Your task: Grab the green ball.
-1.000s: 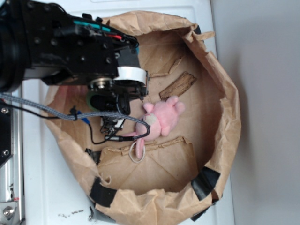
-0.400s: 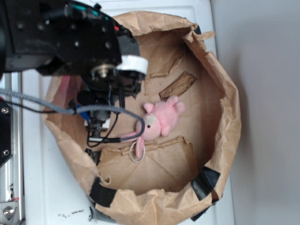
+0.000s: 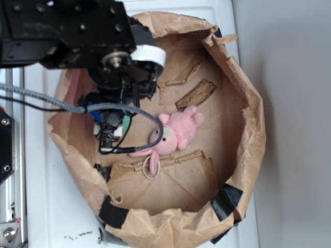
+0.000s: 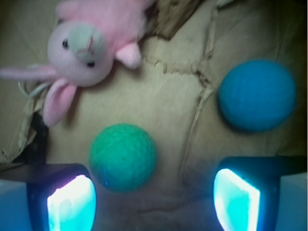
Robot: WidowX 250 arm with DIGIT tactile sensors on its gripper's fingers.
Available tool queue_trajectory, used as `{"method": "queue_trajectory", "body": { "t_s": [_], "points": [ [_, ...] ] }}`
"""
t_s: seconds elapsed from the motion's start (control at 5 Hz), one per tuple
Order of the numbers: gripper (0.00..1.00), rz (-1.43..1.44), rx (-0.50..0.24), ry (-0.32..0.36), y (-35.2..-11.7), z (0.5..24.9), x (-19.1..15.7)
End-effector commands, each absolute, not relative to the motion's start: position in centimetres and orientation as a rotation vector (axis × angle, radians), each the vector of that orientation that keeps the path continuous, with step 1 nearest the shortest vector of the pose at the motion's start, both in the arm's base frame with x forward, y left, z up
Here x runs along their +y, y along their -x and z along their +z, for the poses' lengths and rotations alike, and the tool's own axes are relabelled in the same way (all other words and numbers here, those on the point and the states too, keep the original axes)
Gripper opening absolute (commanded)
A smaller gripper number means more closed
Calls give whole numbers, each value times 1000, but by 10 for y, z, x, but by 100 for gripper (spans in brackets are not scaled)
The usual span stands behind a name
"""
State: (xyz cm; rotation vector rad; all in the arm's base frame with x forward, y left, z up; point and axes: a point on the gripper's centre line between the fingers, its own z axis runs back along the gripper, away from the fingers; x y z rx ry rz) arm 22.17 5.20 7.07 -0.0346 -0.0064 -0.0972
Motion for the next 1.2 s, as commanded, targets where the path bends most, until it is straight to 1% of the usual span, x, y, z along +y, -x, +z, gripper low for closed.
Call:
{"method": "queue_trajectory", "body": {
  "t_s": [0.0,0.2,0.4,0.6,0.8,1.0],
  "points": [
    [100,-113,-42,53,-220,51,59],
    [100,-110,-60,51,-219,43,57],
    [100,-104,-57,60,-222,33,56],
    [100,-97,-44,51,-229,22,55],
    [100,-85,-54,16,-232,11,52],
    [0,-67,-53,-8,-235,4,51]
  ]
}}
